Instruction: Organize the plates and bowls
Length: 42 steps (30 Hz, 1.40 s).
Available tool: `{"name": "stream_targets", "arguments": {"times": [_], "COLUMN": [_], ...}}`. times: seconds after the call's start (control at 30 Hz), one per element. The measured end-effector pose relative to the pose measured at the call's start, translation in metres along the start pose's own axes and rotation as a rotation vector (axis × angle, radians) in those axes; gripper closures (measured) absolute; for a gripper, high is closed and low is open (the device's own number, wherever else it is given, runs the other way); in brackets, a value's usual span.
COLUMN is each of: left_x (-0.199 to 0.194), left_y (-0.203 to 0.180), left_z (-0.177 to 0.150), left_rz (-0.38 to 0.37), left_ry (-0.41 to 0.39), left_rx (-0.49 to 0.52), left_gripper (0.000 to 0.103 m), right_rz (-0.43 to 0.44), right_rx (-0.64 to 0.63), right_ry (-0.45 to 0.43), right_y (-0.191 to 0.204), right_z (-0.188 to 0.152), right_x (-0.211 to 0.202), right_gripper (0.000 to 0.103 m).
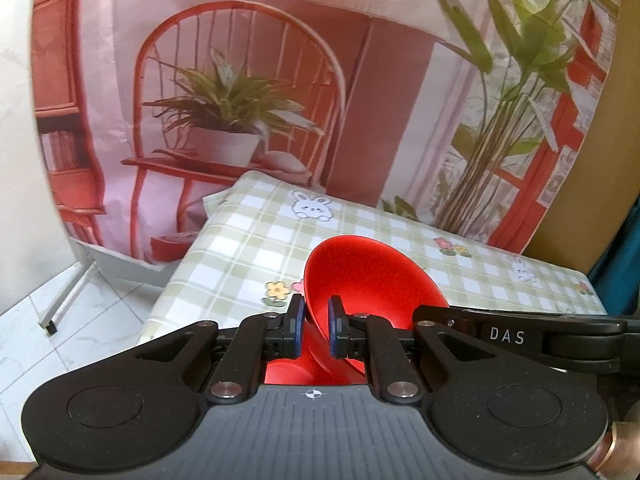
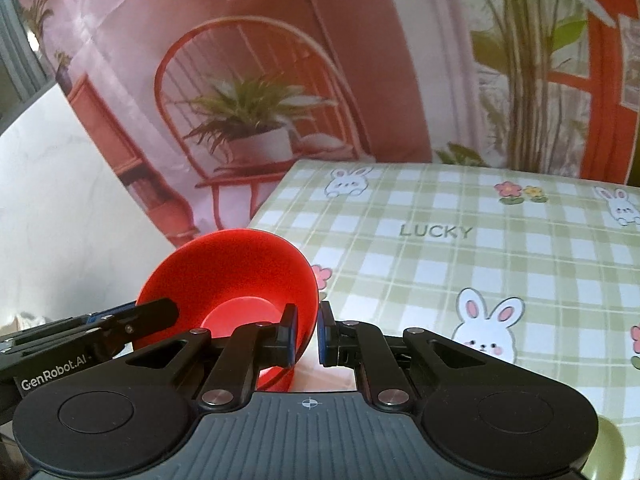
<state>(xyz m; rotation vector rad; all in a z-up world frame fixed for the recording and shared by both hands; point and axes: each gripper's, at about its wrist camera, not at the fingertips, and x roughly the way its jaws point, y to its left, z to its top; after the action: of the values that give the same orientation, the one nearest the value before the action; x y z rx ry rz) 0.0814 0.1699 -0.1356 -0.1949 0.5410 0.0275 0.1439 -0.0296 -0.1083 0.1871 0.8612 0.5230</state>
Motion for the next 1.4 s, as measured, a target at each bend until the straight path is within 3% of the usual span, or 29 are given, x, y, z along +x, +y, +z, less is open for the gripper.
{"name": "stream_targets", "arguments": {"times": [0.63, 1.4], "left_x": [0.031, 0.047], "left_y": [0.035, 0.048], "left_z": [-0.024, -0.041], "left_rz": [0.065, 0.099], "left_ry": [0.087, 0.137], "left_rx": [-0.035, -0.059], "left_gripper": [0.09, 0.09], "right_rz": [0.0, 0.009], "right_rx": [-0.061, -0.1], "right_ry": [0.101, 0.149], "right_y": [0.027, 0.031], "right_z": [-0.017, -0.029], "right_x": [0.051, 0.068], "right_gripper": [0.093, 0.093]}}
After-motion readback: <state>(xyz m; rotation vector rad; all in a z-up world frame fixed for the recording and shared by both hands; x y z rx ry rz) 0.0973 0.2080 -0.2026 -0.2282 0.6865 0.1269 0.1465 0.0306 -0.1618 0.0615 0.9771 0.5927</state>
